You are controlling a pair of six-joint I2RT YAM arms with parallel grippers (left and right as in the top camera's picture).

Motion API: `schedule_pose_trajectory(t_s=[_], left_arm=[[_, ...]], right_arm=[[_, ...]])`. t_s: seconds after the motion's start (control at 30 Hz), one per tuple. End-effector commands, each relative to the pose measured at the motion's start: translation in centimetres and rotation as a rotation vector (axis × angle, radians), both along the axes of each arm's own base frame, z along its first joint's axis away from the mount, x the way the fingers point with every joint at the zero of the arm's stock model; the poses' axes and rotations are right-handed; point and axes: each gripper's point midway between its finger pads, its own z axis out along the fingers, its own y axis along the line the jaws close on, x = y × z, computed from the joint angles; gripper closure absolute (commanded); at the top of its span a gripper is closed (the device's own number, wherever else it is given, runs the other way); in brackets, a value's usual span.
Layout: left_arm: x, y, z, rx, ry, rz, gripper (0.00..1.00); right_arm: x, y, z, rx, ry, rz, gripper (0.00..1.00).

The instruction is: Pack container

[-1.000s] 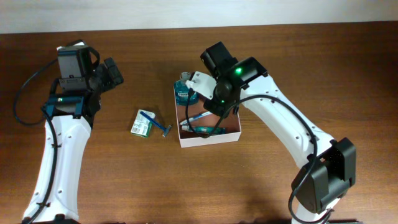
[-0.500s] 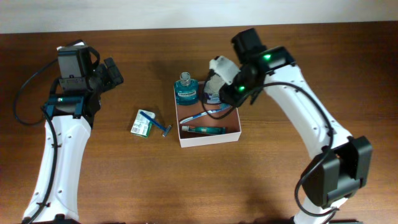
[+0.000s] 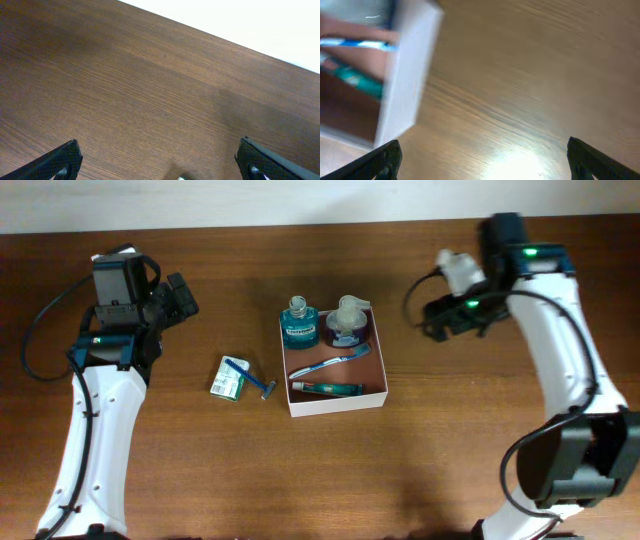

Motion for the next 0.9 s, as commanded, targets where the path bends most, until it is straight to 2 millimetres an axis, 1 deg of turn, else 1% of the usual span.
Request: schedule_pose_trajectory(t_s=[0.0, 0.1, 0.17, 0.33, 0.63, 0.8, 0.87], left_arm=[[0.2, 0.2, 0.6, -0.001, -0.016, 0.002, 0.01], [0.2, 0.2, 0.6, -0.001, -0.016, 0.002, 0.01], [0.2, 0.2, 0.6, -0.001, -0.016, 0.002, 0.01], [0.2, 0.2, 0.6, -0.001, -0.016, 0.002, 0.01], [0.2, 0.2, 0.6, -0.001, -0.016, 0.002, 0.01], [0.7, 0.1, 1.2, -0.006, -0.049, 0.001, 0.01], [0.9, -0.4, 1.3, -0.023, -0.057, -0.02, 0.01]], right_arm=[[0.1, -3.4, 1.1, -0.004, -0.023, -0.135, 0.01], [-0.3, -5.6, 1.0, 0.008, -0.005, -0.236, 0.01], [-0.4, -6.7, 1.0, 0.009, -0.002, -0.273, 0.01], [-0.6, -8.2, 1.0, 0.009, -0.003, -0.31, 0.01], [-0.6, -8.5, 1.0, 0.009, -0.003, -0.317, 0.01], [-0.7, -8.5, 1.0, 0.009, -0.003, -0.317, 0.01], [-0.6, -8.5, 1.0, 0.009, -0.003, -0.317, 0.01]])
